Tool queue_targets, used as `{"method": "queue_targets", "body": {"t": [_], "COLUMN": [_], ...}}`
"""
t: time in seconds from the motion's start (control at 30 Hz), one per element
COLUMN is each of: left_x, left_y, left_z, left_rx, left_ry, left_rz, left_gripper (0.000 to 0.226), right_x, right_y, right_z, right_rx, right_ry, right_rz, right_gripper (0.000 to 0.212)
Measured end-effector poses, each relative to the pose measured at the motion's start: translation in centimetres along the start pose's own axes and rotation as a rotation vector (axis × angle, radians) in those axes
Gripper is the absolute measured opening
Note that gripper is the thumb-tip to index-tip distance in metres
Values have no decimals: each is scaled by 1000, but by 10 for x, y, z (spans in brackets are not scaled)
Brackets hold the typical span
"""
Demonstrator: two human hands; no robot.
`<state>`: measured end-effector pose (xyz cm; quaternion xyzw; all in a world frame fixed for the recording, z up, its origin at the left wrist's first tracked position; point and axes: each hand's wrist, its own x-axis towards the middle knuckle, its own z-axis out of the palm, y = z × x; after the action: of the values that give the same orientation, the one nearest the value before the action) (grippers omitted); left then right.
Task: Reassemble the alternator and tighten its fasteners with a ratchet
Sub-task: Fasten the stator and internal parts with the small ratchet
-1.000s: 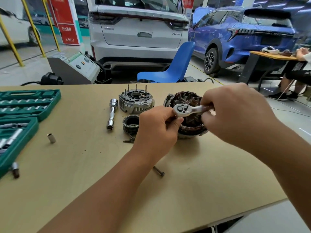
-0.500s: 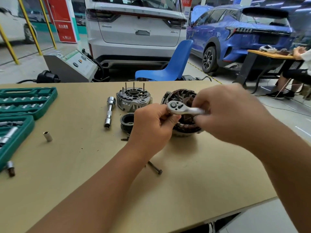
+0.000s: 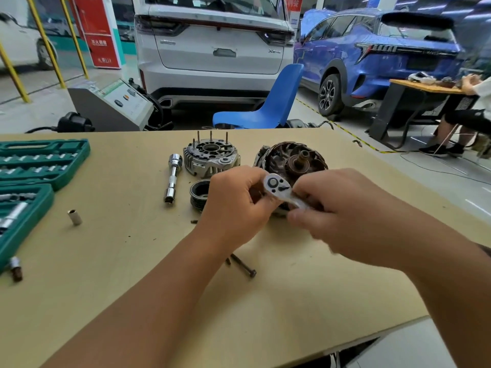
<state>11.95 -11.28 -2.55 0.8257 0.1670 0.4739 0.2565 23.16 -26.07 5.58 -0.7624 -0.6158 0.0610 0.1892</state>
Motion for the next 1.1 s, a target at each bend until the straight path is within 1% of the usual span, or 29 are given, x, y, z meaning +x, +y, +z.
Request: {"method": "queue_targets", "body": {"t": [0.03,0.07,0.1,0.17,0.23,0.3,0.43,0.63,0.77,0.93,1.0,1.03,1.1], "left_x": [0,-1,-2,-3,-3,-3,-4,-6,-6,-6,-7,-8,-8], "left_y": [-4,-8,-12,-14,-12,-9,-4,-3,-1,1,1,1,1], "left_z": [-3,-6,-7,-6,-2,2,5,8,9,9,8,8,7], "left_rx": [11,41,85,131,131,146,157,170,174,190,191,190,188], "left_ry": [-24,-50,-76,-101,-94,-81,-64,-45,-35,-23,-5,3,12], "left_rz": [-51,-100,-131,-150,-164,-165,-159,-134,-163,-152,-131,-120,-107], "left_gripper": [20,26,30,29,23,17,10,9,9,7,6,7,7], "right_x": [-2,-4,-8,-19,-27,-34,-40,-36,-36,-37,-37,-37,-36], "right_y": [7,16,21,30,36,39,44,49,52,50,47,46,45], "right_z": [-2,-4,-4,2,19,39,74,88,91,91,90,88,82], "right_rx": [34,142,322,700,960,1156,1415,1503,1563,1563,1528,1471,1247], "right_ry": [70,157,243,414,539,591,583,607,593,575,549,537,496], "right_rz": [-26,-44,-47,1,48,91,116,137,192,204,181,162,98], "right_gripper": [20,18,15,11,10,13,9,12,13,13,19,23,24]}}
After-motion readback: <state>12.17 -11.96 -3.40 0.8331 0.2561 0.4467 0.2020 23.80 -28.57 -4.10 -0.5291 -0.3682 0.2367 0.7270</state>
